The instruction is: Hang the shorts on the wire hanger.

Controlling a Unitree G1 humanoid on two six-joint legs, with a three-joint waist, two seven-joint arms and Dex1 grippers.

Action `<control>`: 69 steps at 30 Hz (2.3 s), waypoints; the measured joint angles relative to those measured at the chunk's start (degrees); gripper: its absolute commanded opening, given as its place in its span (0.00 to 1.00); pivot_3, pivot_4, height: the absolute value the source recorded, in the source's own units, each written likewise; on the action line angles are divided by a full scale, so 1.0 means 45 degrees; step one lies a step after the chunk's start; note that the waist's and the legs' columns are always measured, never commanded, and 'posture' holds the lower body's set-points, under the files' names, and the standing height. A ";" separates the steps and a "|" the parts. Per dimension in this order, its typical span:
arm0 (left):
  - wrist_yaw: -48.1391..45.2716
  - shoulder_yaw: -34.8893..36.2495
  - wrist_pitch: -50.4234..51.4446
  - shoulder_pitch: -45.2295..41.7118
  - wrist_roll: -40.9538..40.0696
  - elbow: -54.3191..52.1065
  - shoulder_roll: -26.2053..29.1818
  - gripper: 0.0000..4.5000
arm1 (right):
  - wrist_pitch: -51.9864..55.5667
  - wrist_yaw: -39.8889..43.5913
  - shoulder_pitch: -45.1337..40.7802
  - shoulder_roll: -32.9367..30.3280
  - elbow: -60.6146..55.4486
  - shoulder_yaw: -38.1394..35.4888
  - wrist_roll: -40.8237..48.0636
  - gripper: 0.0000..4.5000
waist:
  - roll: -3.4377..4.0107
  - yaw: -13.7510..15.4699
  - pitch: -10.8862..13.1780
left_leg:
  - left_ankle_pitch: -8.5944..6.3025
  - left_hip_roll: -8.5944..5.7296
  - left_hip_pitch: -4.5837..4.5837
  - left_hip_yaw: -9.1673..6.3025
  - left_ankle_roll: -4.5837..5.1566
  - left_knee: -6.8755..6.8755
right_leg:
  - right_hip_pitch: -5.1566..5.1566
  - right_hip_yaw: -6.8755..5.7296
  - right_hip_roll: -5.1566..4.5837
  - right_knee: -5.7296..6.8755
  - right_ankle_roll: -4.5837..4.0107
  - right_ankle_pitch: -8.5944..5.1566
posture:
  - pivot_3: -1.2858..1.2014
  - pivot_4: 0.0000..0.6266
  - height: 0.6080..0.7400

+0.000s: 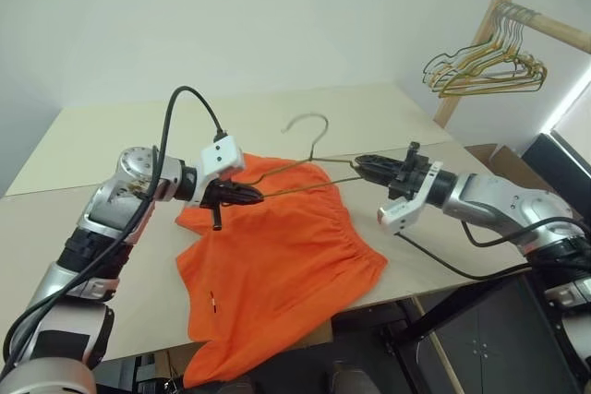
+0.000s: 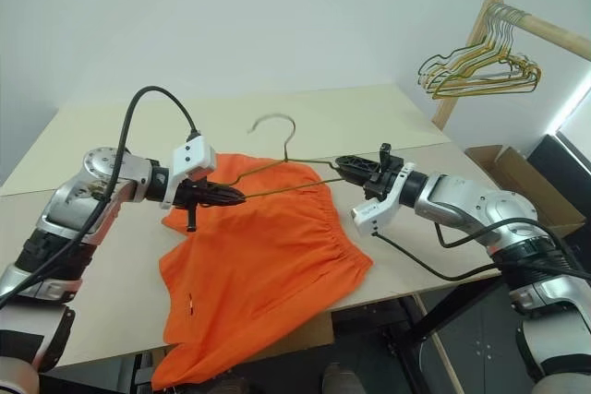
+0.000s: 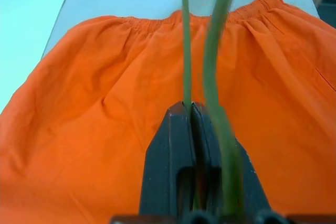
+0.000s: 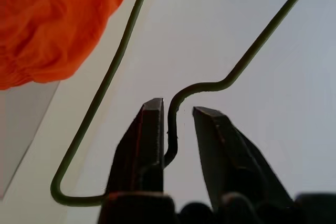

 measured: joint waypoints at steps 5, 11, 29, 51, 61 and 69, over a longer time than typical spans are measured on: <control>0.0061 0.0009 0.0157 0.0326 0.0008 -0.0356 0.0174 0.00 | -0.0903 0.1735 0.0374 -0.0655 -0.0219 -0.0014 0.2208 0.85 | 0.0000 -0.0013 0.0000 | -0.0001 0.0005 0.0017 0.0004 0.0002 0.0002 | 0.0010 0.0007 0.0002 0.0005 0.0000 0.0000 | 0.50 0.00 1.00; 0.0188 0.0104 -0.0054 0.0673 0.0155 -0.0741 0.0692 0.00 | 0.2328 0.6597 0.1391 -0.1215 -0.2144 -0.0013 0.8678 1.00 | 0.0000 0.0003 0.0000 | -0.0010 0.0018 0.0031 0.0000 0.0017 0.0003 | 0.0026 0.0015 0.0003 0.0010 0.0000 0.0000 | 0.51 0.00 1.00; -0.0186 0.0333 -0.0656 0.1161 0.0142 -0.2091 0.1009 0.00 | 1.8779 1.4723 -0.4098 0.0698 -0.3475 0.2546 1.2652 1.00 | 0.0013 0.0886 -0.0003 | -0.0030 0.0013 -0.0047 0.0048 0.0043 0.0076 | -0.0044 -0.0015 -0.0004 0.0039 -0.0002 -0.0001 | 0.52 0.00 1.00; -0.0957 0.0689 -0.1579 0.1367 -0.0052 -0.1976 0.1136 0.06 | 1.8172 1.6263 -0.3872 0.1701 -0.2448 0.2596 1.0538 0.00 | 0.0013 0.1043 -0.0003 | -0.0031 0.0012 -0.0051 0.0071 0.0042 0.0088 | -0.0040 -0.0032 0.0002 0.0043 -0.0002 -0.0002 | 0.52 0.00 1.00; -0.2868 0.1234 -0.5359 0.1588 -0.0509 0.0534 0.1069 0.75 | 1.8266 1.6985 -0.1158 -0.0300 -0.4555 0.0935 1.1552 0.00 | 0.0013 0.1219 -0.0003 | -0.0031 0.0013 -0.0058 0.0098 0.0043 0.0104 | -0.0022 -0.0063 -0.0003 0.0032 -0.0002 -0.0002 | 0.53 0.00 1.00; -0.2837 0.2493 -0.3799 0.1510 -0.1985 0.0777 0.1010 0.98 | 2.2825 1.6283 0.4454 -0.2404 -0.6466 -0.3366 1.4492 0.00 | 0.0007 0.1399 -0.0007 | -0.0043 0.0020 -0.0063 0.0086 0.0055 0.0114 | -0.0012 -0.0069 -0.0005 0.0020 -0.0001 -0.0003 | 0.51 0.00 1.00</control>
